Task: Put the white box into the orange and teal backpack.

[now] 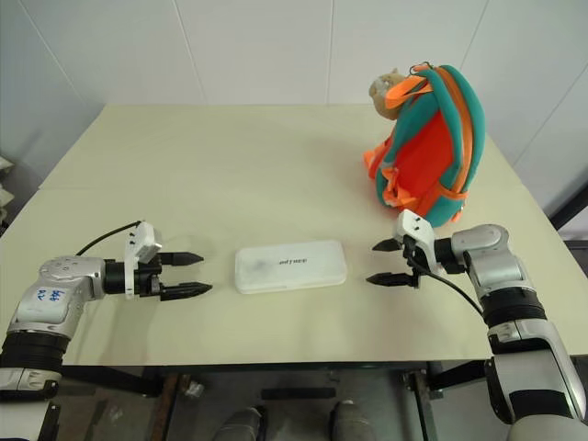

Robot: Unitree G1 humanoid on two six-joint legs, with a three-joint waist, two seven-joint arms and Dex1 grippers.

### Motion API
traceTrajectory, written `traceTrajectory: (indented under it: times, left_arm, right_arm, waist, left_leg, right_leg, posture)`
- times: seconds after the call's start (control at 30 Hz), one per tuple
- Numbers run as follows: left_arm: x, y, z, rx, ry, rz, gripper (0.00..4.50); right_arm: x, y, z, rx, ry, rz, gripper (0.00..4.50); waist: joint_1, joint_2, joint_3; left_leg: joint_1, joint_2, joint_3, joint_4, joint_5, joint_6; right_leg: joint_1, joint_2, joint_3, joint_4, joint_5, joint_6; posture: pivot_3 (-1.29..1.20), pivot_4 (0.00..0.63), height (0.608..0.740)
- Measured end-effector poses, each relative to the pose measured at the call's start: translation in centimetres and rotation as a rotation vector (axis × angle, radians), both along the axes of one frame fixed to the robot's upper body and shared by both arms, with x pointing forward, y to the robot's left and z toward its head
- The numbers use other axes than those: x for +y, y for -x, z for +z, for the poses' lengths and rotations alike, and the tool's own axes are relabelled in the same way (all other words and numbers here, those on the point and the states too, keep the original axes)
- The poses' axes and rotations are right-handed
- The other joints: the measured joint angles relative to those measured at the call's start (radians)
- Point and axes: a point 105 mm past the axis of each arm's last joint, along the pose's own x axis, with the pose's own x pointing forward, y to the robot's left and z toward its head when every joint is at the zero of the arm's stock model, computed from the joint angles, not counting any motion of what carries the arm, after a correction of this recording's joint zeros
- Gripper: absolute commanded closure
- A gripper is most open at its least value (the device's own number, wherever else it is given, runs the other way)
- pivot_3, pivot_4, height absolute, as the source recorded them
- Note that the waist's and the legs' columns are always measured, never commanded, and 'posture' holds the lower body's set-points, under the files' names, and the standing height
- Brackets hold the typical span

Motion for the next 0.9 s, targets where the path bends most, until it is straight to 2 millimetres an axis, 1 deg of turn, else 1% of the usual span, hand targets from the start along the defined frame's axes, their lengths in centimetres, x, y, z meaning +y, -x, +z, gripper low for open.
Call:
traceTrajectory:
  times: [0.1,0.17,0.27,0.37,0.43,0.57,0.7,0.83,0.9]
  left_arm:
    - [-0.5,-0.2,0.7,0.139,0.13,0.031,0.05]
    - [-0.9,-0.2,0.7,0.214,0.187,0.046,0.05]
    - [-1.9,0.0,-0.3,0.366,0.221,0.091,0.05]
    - [-3.0,0.2,-0.1,0.47,0.227,0.116,0.05]
    - [-3.4,-0.1,0.0,0.506,0.241,0.144,0.05]
    - [-4.3,0.0,-0.1,0.578,0.304,0.158,0.05]
    - [-5.0,0.0,-0.2,0.609,0.342,0.162,0.05]
    - [-6.6,-0.3,-0.5,0.624,0.399,0.145,0.05]
    - [-6.8,-0.3,-0.6,0.628,0.404,0.144,0.05]
  right_arm:
    - [0.4,0.1,0.1,0.006,0.004,0.008,0.0]
    - [0.7,0.1,0.0,0.011,0.004,0.013,0.0]
    - [1.1,0.2,-0.2,0.019,0.015,0.027,0.0]
    - [1.6,0.4,-0.6,0.026,0.009,0.043,0.0]
    - [2.0,0.5,-0.7,0.031,0.004,0.051,0.0]
    - [2.9,0.8,-1.0,0.037,-0.012,0.075,0.0]
    - [3.5,1.0,-1.1,0.036,-0.017,0.094,0.0]
    - [4.8,1.3,-1.2,0.032,-0.044,0.12,0.0]
    - [5.1,1.5,-1.2,0.029,-0.049,0.13,0.0]
  waist:
    - [0.0,0.0,0.0]
    - [-0.002,0.0,0.0]
    - [-0.004,0.0,0.0]
    - [-0.003,0.0,0.0]
    - [-0.002,0.0,0.0]
    - [0.002,0.0,0.0]
    - [0.008,0.0,0.0]
    - [0.009,0.0,0.0]
    - [0.009,0.0,0.0]
  left_leg:
    - [0.0,0.0,0.0,0.0,0.0,0.0]
    - [0.0,0.0,0.0,0.0,0.0,0.0]
    - [0.0,0.0,0.0,0.0,0.0,0.0]
    - [0.0,0.0,-0.001,0.0,0.0,0.0]
    - [0.001,0.0,-0.001,0.0,0.0,-0.001]
    - [0.003,0.0,-0.001,0.001,0.0,-0.001]
    - [0.002,-0.001,-0.001,0.001,0.0,-0.001]
    - [0.003,-0.001,-0.002,0.001,0.0,-0.001]
    - [0.003,-0.001,-0.002,0.001,0.0,-0.001]
  right_leg:
    - [0.0,0.0,0.0,0.001,0.0,0.0]
    - [0.0,0.0,0.0,0.0,0.0,0.0]
    - [0.0,0.0,0.0,0.0,0.0,0.0]
    - [0.0,0.0,0.0,0.001,0.0,0.0]
    - [0.001,0.0,0.0,0.001,0.0,0.0]
    - [0.003,0.0,0.0,0.001,0.0,0.0]
    - [0.004,-0.001,0.0,0.0,0.0,0.0]
    - [0.007,-0.001,-0.001,-0.003,0.001,0.002]
    - [0.007,-0.001,-0.001,-0.003,0.001,0.002]
  posture:
    - [0.0,0.15,0.74]
    - [0.0,0.15,0.74]
    - [0.0,0.15,0.74]
    - [0.0,0.15,0.74]
    - [0.0,0.15,0.74]
    - [0.0,0.15,0.74]
    - [0.0,0.15,0.74]
    - [0.0,0.15,0.74]
    - [0.0,0.15,0.74]
